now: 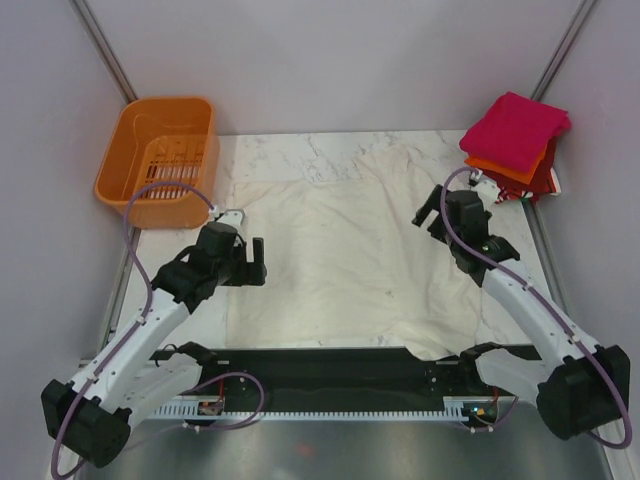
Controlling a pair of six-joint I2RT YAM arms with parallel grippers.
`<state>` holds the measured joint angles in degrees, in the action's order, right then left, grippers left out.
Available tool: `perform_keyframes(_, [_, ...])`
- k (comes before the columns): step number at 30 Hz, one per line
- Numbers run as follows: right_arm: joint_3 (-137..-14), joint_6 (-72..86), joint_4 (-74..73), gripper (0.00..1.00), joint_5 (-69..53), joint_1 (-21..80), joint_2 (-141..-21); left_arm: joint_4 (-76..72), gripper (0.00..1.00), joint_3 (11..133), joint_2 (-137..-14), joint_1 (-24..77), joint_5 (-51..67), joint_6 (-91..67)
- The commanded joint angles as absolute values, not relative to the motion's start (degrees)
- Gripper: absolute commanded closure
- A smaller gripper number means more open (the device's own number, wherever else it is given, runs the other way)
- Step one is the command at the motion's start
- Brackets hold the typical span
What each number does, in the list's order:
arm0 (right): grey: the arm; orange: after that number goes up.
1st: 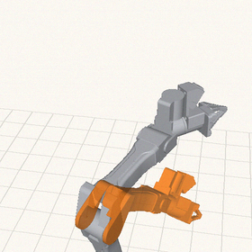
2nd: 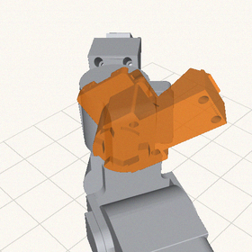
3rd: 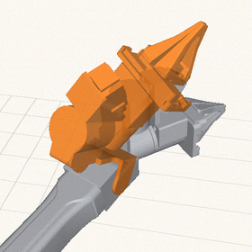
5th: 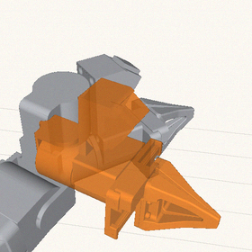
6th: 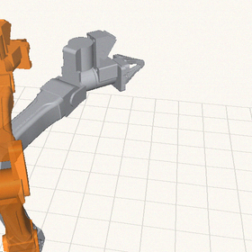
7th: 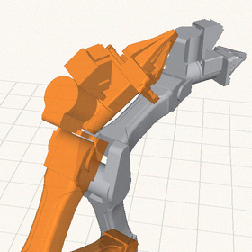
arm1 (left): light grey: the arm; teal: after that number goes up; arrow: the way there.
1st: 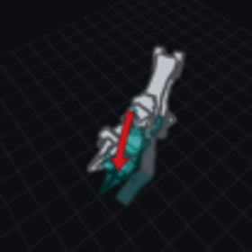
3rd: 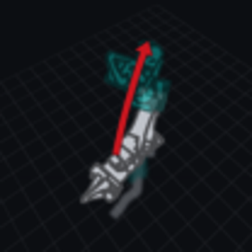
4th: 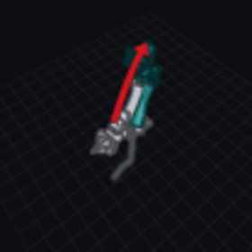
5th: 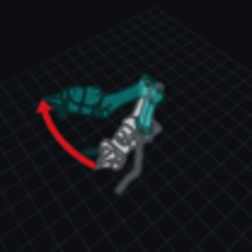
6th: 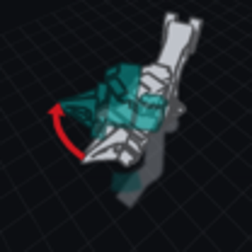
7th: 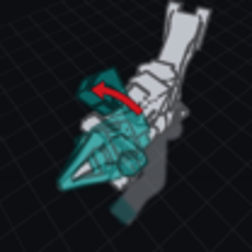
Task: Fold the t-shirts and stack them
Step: Flatten the tshirt out
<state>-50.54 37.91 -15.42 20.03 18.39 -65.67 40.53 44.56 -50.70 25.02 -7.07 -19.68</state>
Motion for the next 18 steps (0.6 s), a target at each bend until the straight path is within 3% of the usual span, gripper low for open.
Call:
perform_keyframes(1, [-44.8,43.8,-31.7,0.02,16.5,18.3,-59.5,42.0,0.05,47.0,-48.4,26.1,-10.8,-22.3])
perform_keyframes(7, [-30.2,56.0,-41.4,0.05,4.8,28.7,-45.1,41.7,0.05,46.6,-45.8,26.2,-10.0,-22.1])
perform_keyframes(14, [-36.5,66.7,-58.6,0.14,16.3,53.9,-48.6,41.6,0.05,46.6,-43.9,26.3,-10.0,-22.2])
perform_keyframes(18, [-36.9,68.0,-62.2,0.21,18.9,58.9,-52.6,41.7,0.05,46.3,-41.1,26.3,-10.7,-22.6])
